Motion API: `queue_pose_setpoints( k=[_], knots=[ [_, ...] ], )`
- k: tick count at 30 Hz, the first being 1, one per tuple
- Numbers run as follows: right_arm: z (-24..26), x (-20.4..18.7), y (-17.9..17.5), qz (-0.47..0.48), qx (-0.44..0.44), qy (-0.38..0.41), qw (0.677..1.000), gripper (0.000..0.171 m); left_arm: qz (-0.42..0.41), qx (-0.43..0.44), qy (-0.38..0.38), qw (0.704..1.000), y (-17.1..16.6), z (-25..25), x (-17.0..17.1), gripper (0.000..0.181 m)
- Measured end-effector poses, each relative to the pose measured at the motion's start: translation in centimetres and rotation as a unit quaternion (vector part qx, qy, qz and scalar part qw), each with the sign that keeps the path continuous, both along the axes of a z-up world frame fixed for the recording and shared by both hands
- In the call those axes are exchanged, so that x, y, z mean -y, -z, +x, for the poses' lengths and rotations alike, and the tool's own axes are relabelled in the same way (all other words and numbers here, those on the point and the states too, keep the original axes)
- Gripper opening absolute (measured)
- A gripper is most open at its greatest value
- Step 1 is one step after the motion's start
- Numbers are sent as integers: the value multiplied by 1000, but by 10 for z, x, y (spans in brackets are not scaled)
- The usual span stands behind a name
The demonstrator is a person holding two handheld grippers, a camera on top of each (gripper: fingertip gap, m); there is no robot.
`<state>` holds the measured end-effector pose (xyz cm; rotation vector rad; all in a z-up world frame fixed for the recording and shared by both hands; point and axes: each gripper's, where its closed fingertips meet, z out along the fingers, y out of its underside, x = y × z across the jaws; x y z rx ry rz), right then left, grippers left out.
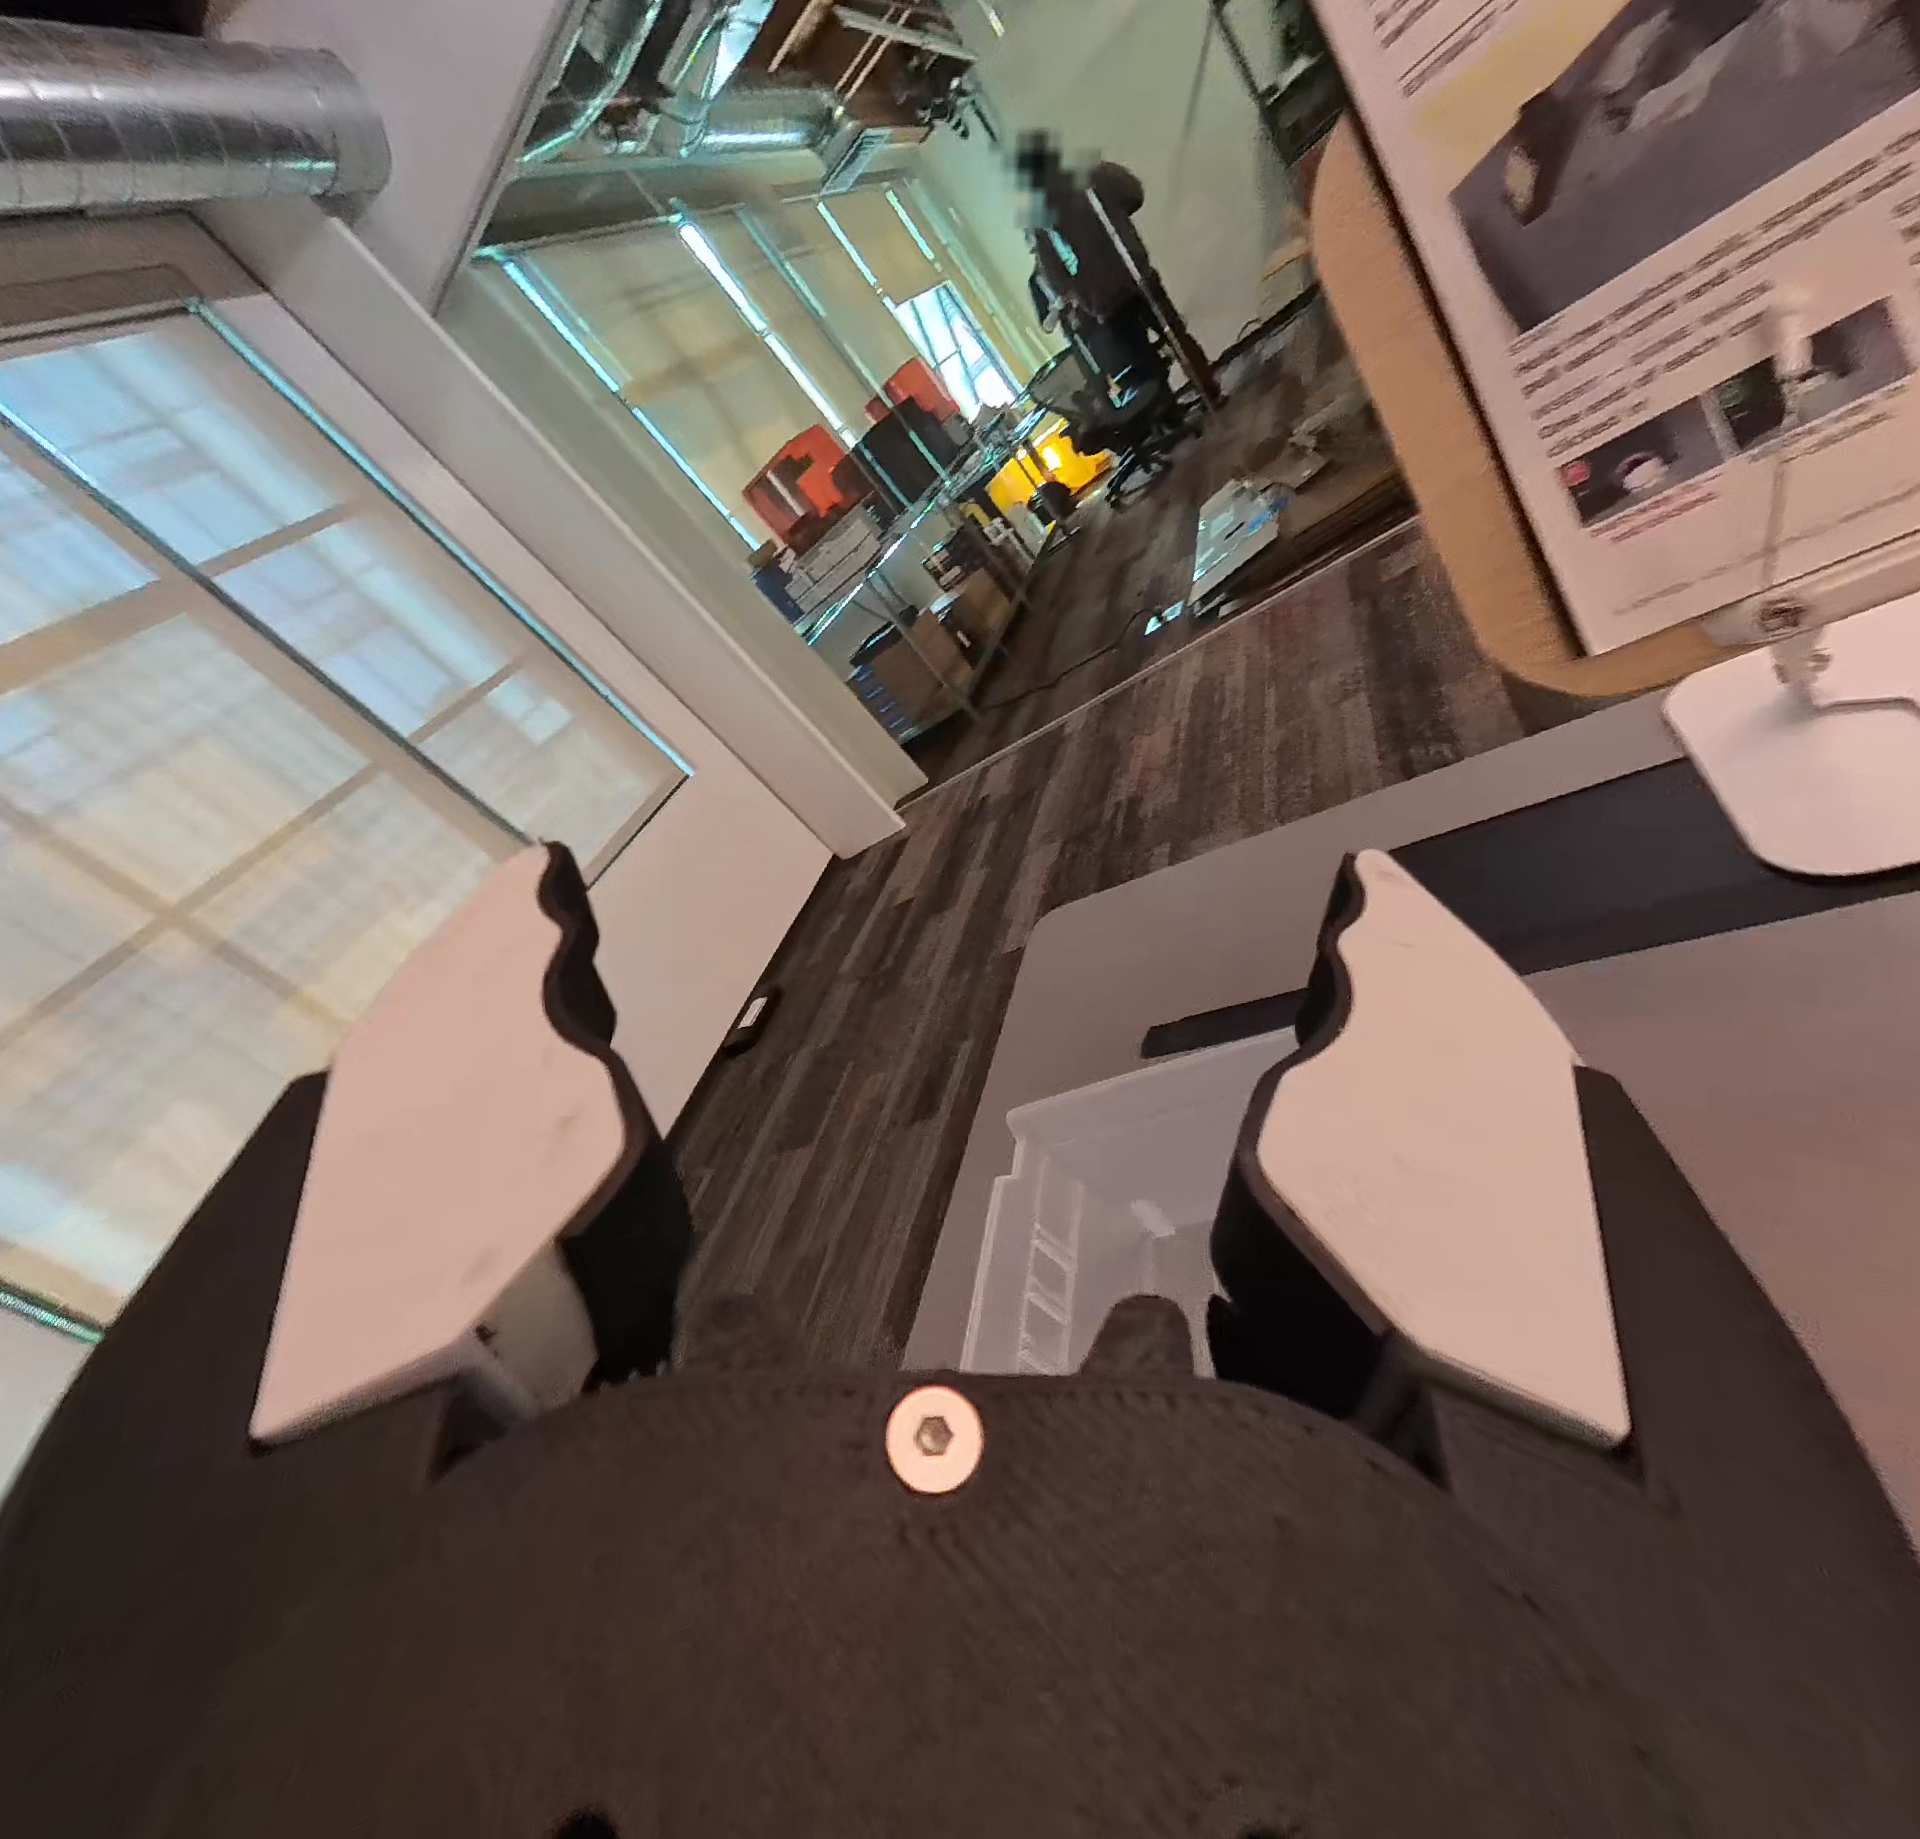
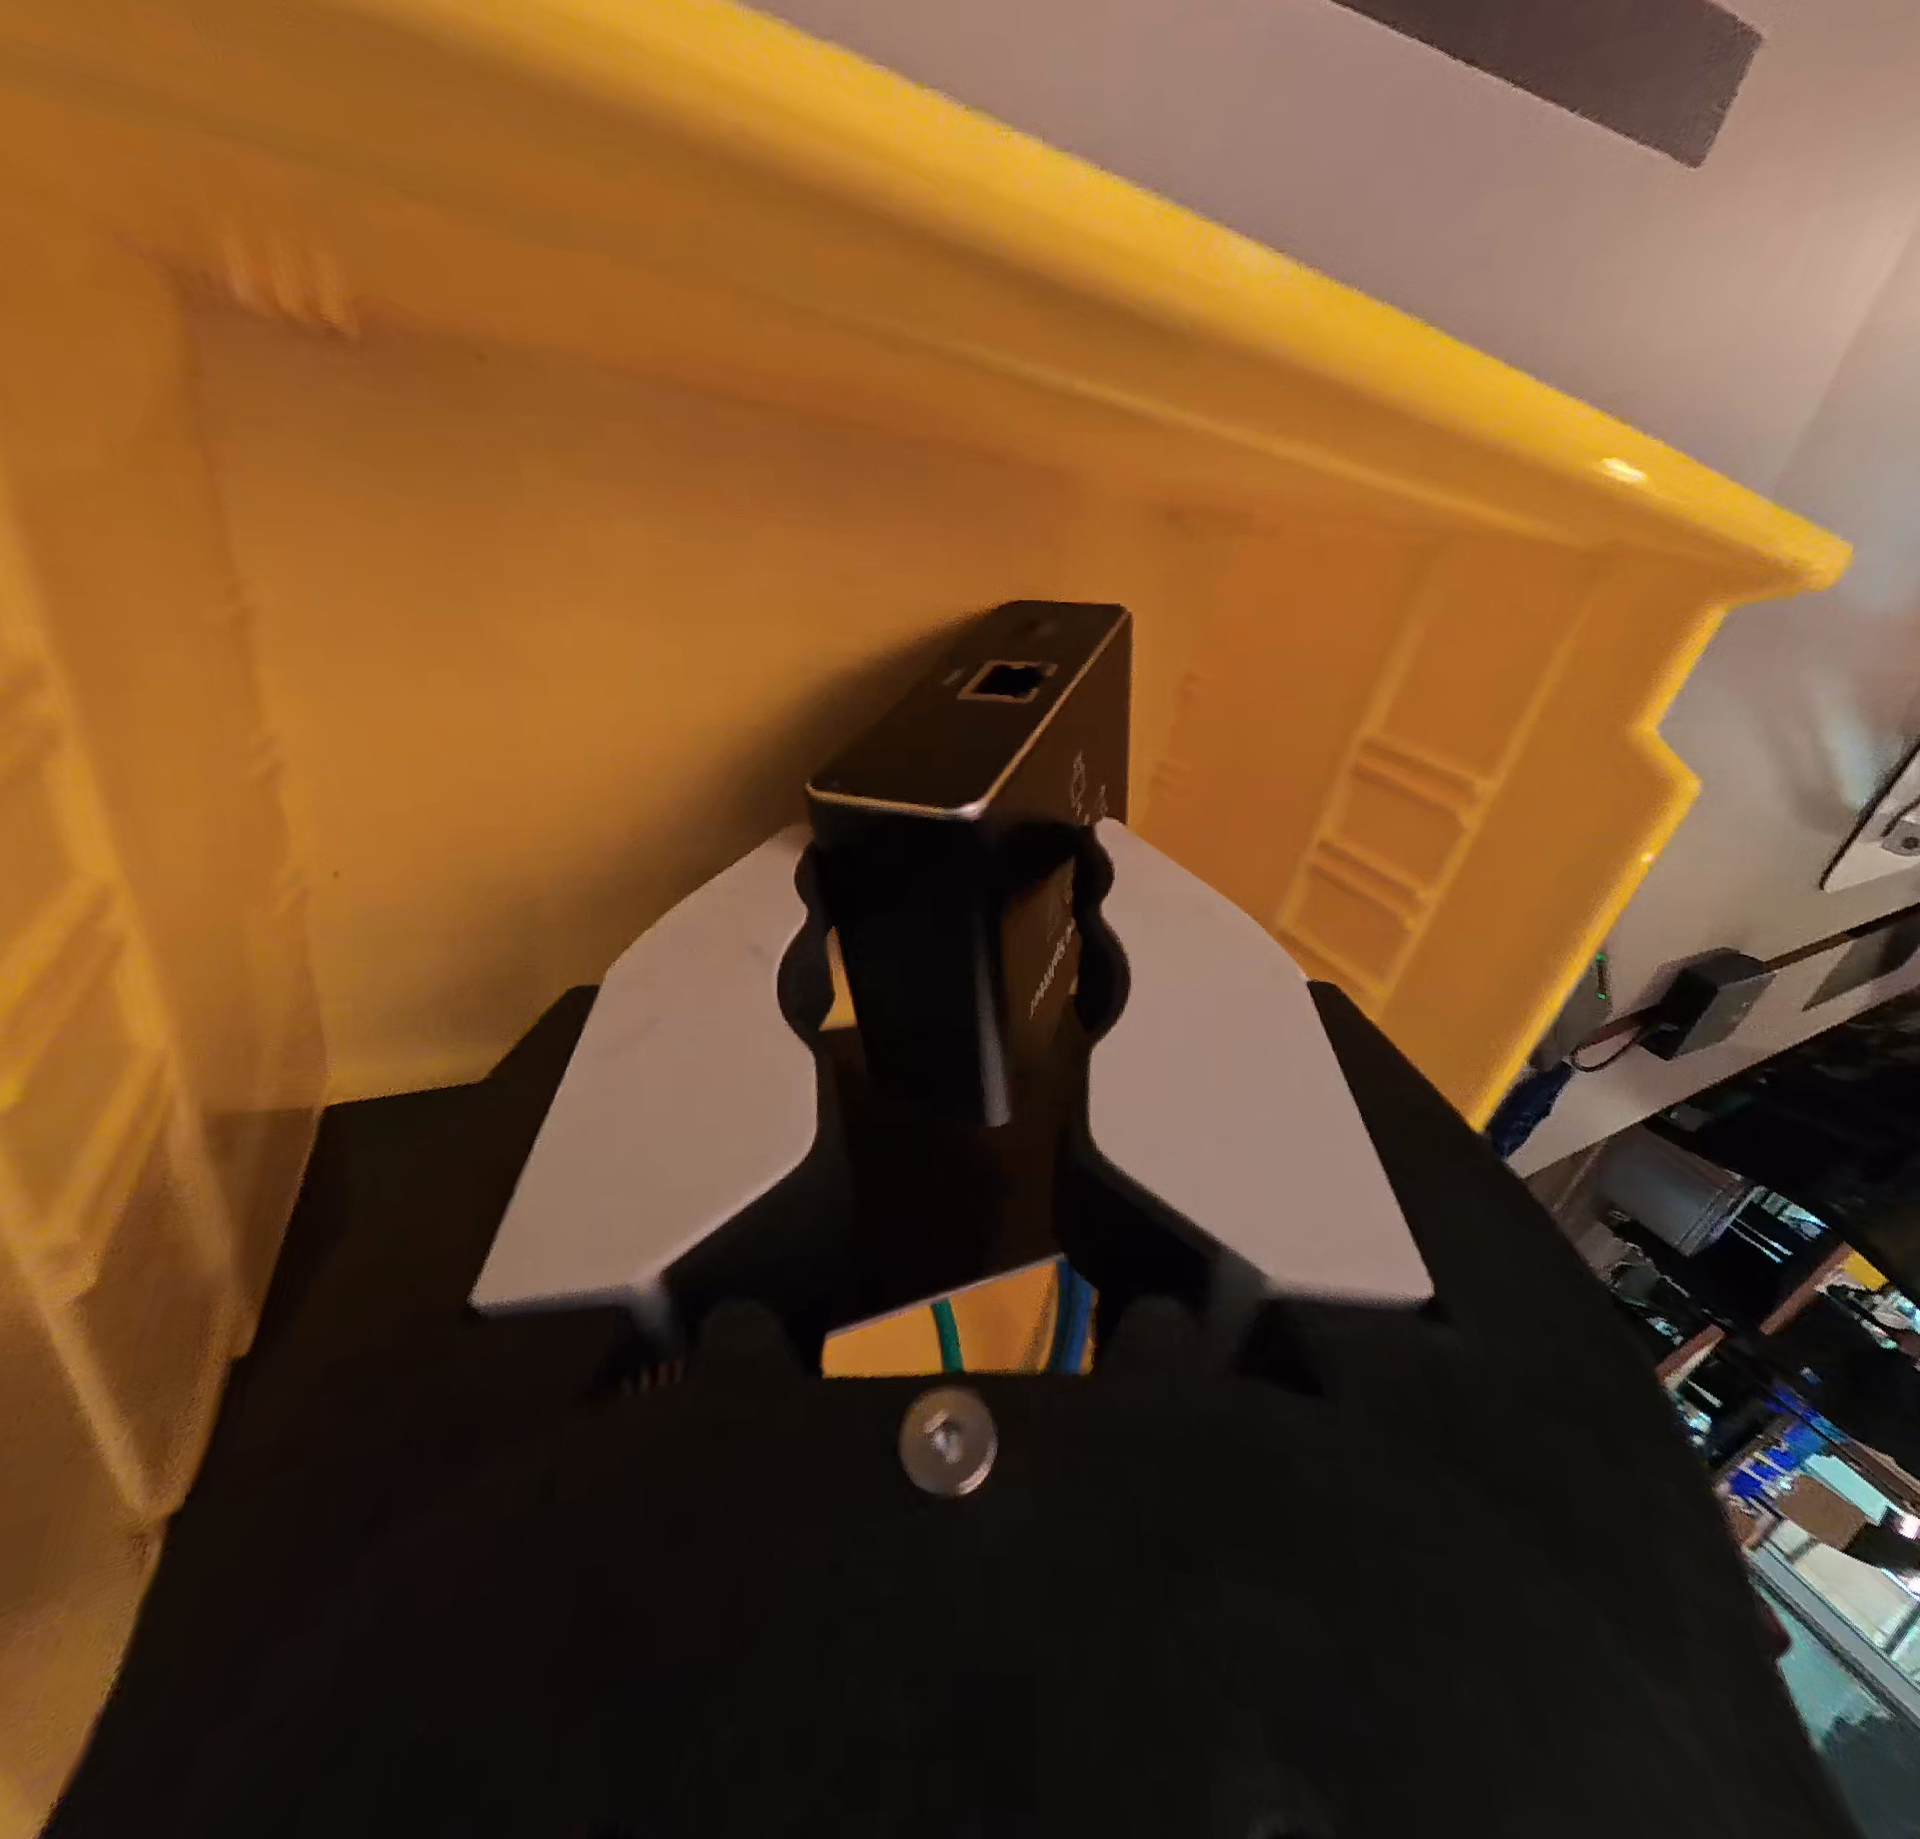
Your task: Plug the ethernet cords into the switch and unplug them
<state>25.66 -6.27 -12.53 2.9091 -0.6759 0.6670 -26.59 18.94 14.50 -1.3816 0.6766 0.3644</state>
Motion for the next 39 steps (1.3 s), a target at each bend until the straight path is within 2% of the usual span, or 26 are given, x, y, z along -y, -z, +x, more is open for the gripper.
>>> queue_pose_setpoints(
  k=[6,10,15,18,21,23,26,29,31,35,39],
  knots=[
    [-33,-15,15,62,-116,19,991,61,-51,11,-54,997,20,-40,-38,133],
    [-35,-23,4,96,-110,-4,989,64,-83,38,-90,992,30,-79,-57,133],
    [-38,-35,-42,183,-62,-58,979,71,-117,101,-130,979,36,-133,-70,132],
    [-45,-38,-78,267,-20,-93,959,78,-115,117,-154,974,34,-158,-70,131],
    [-45,-33,-119,343,61,-121,929,83,-117,98,-178,972,34,-169,-66,133],
    [-44,-27,-148,391,125,-140,901,83,-102,75,-165,978,28,-157,-64,135],
    [-44,-13,-183,433,206,-162,863,88,-86,19,-112,990,28,-113,-61,138],
    [-46,-3,-202,448,261,-198,832,91,-69,-65,-92,991,36,-70,-61,143],
    [-44,0,-207,442,292,-216,820,93,-37,-115,-73,990,38,-38,-57,143],
    [-46,-7,-195,431,292,-264,812,96,34,-183,-2,982,42,33,-32,140],
    [-57,-18,-192,421,298,-306,800,100,68,-217,49,973,54,84,-4,139]
  ],
)
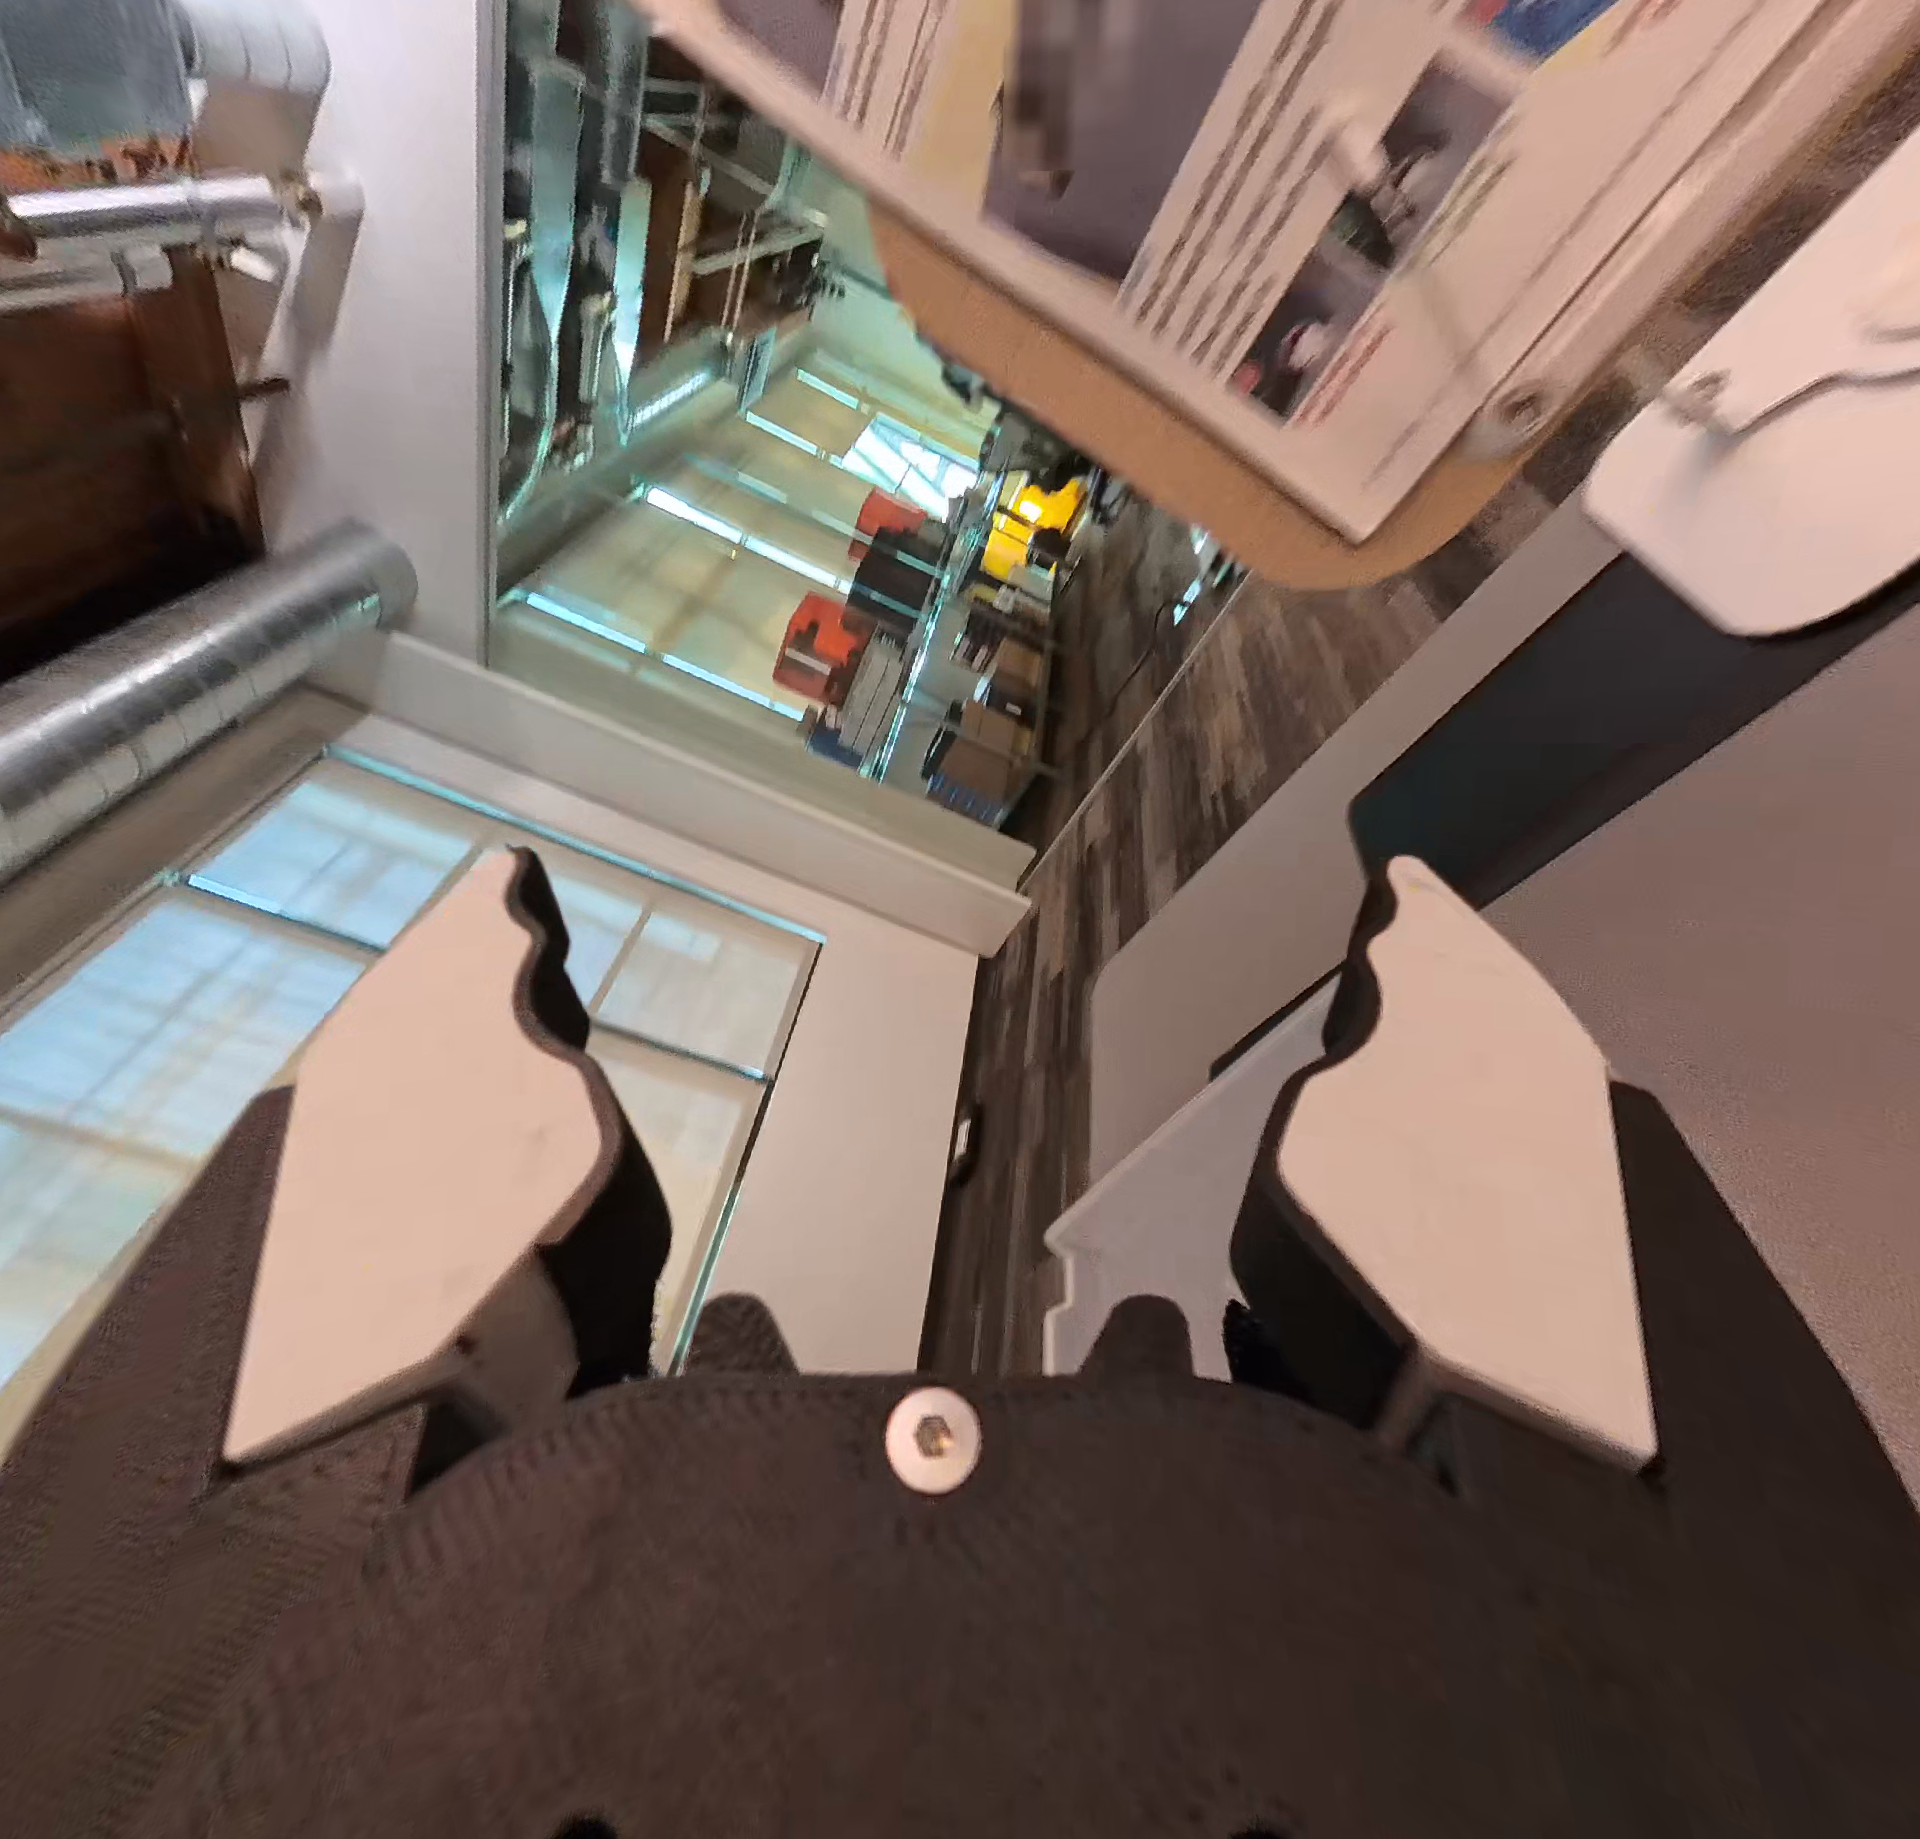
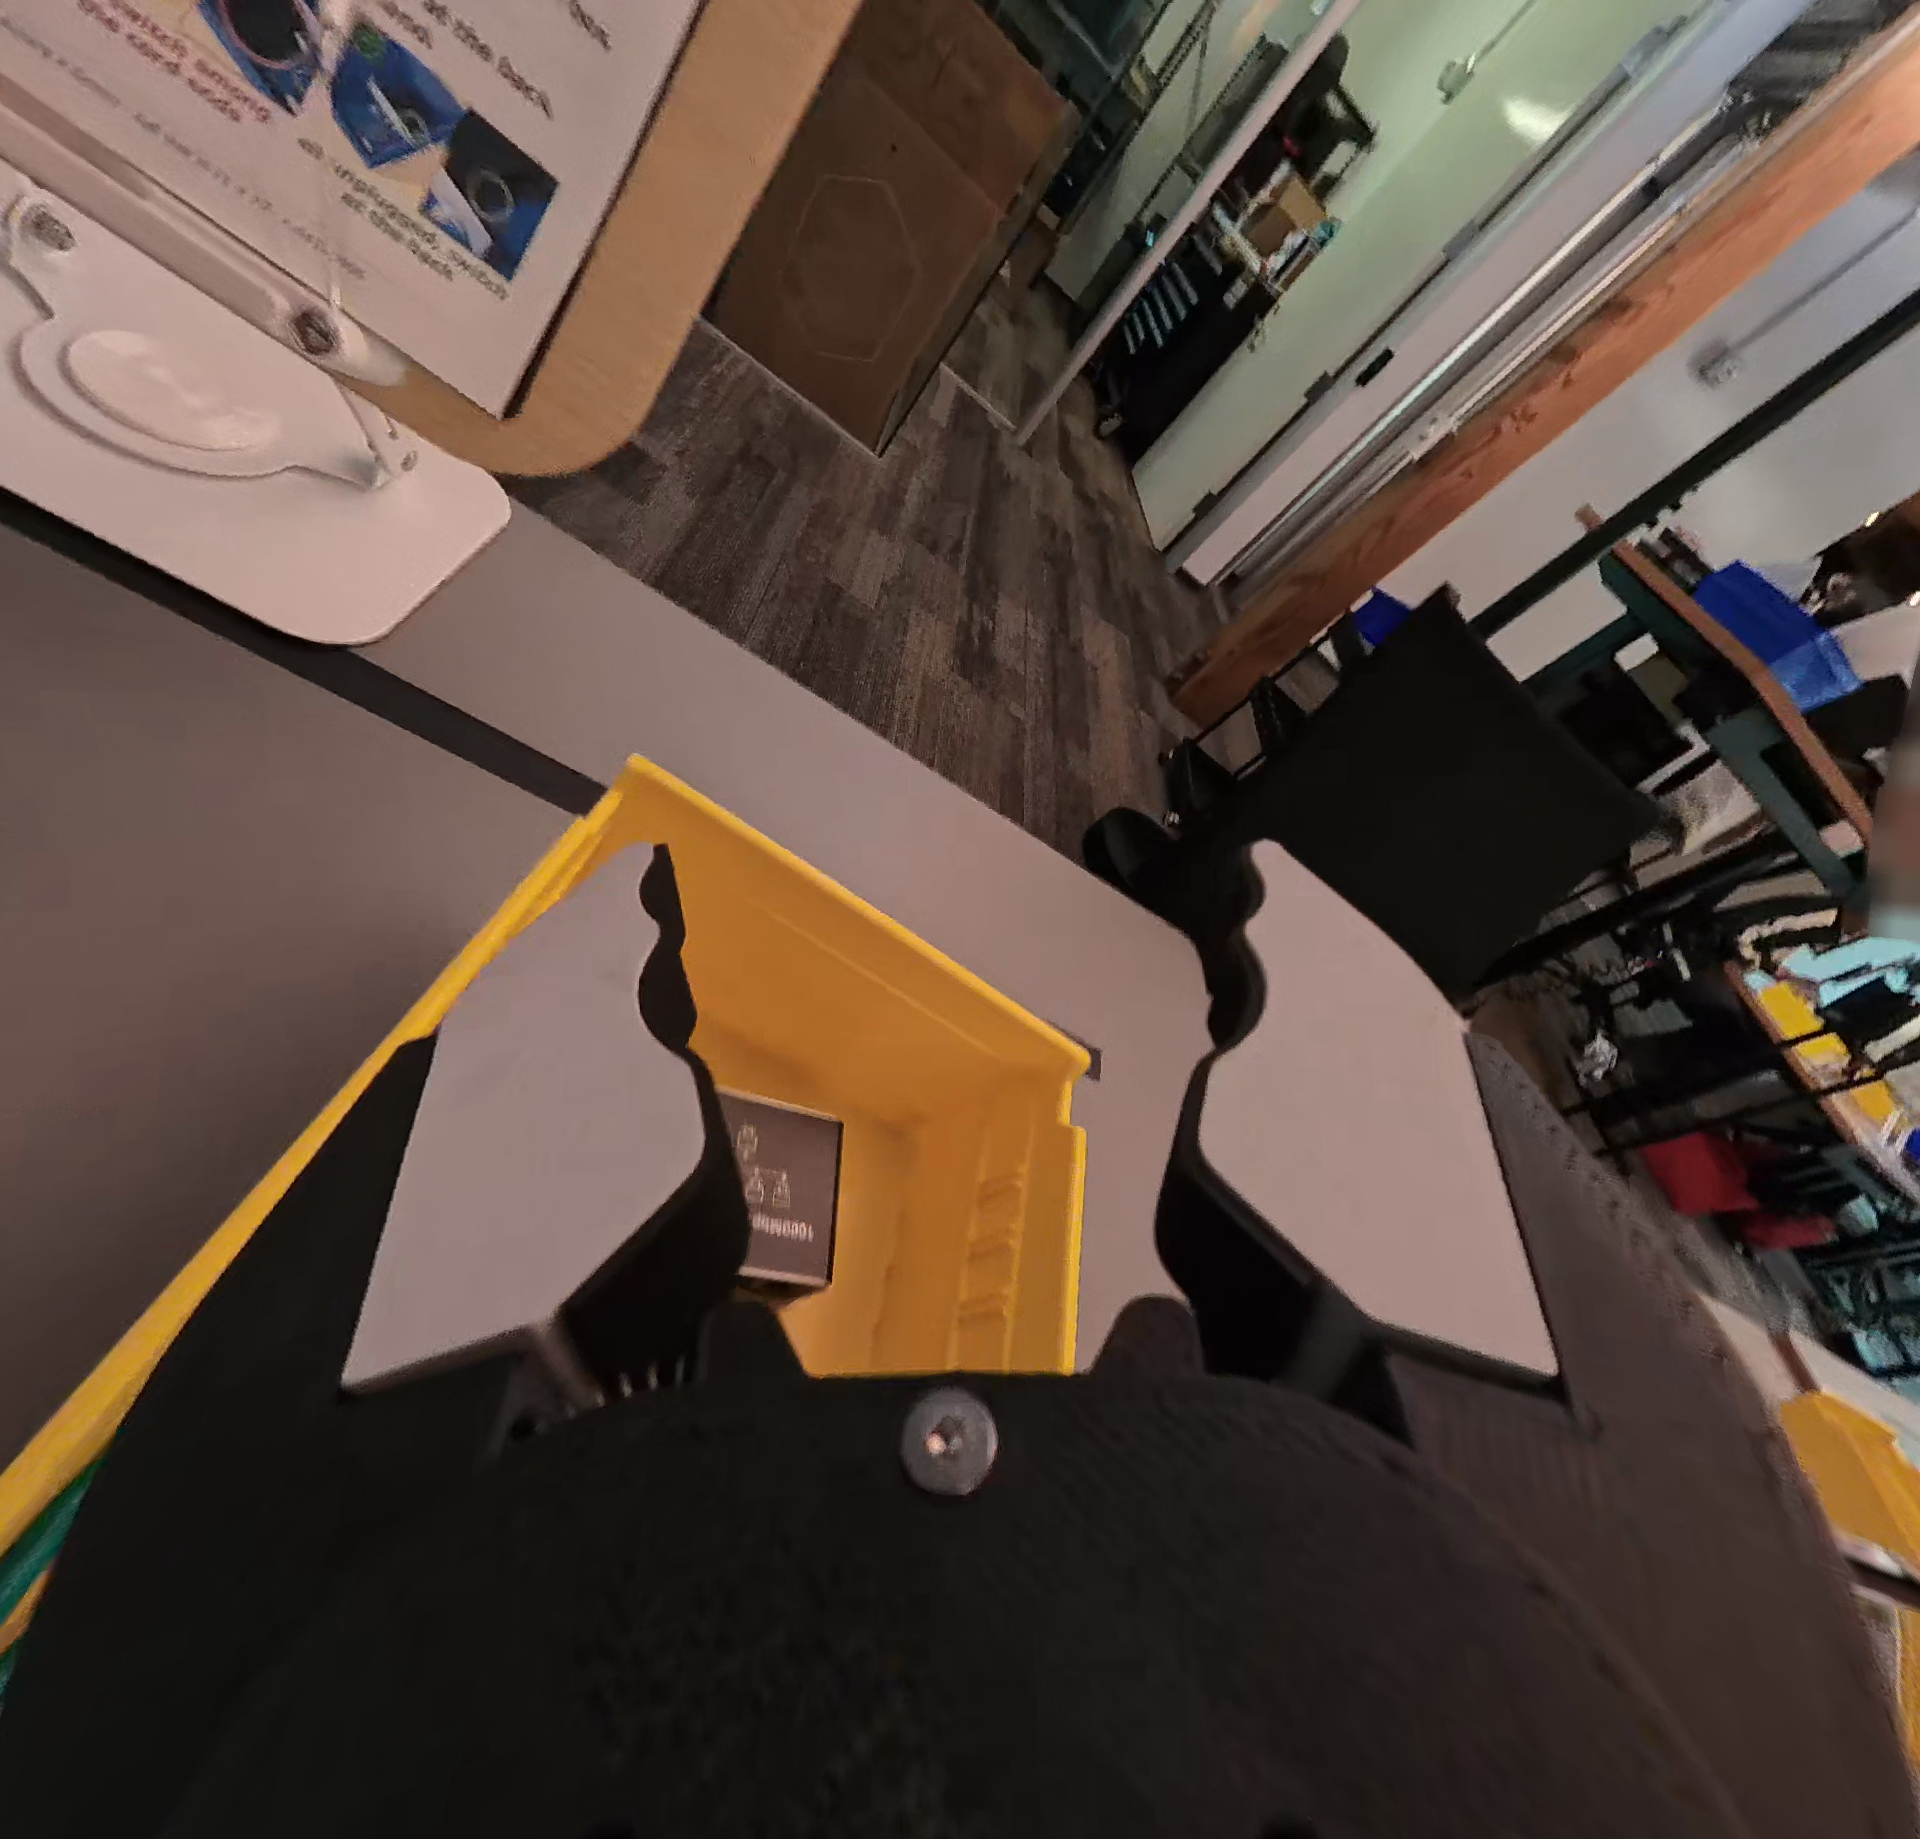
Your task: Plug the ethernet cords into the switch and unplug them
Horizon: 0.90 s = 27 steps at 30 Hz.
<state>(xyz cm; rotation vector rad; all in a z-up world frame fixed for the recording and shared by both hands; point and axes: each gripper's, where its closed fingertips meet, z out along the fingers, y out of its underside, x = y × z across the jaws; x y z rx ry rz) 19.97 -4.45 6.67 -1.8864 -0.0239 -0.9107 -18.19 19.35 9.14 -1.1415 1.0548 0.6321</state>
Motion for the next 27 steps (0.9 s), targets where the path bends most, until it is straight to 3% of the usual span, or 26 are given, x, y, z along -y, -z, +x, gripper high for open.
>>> queue_pose_setpoints(
  k=[4,7,15,22,27],
  knots=[
    [-23,-17,-12,47,17,-45,998,98,35,-30,38,998,8,32,20,142],
    [-34,-27,-5,20,46,-49,998,99,62,-58,58,995,5,49,27,143],
    [-116,-58,-13,20,175,-136,975,100,128,-215,62,966,-3,60,8,143],
    [-170,-83,-5,-128,357,-162,911,97,136,-275,38,951,-5,40,7,144],
    [-171,-67,12,-196,391,-151,886,90,145,-294,39,944,-1,31,22,142]
  ],
)
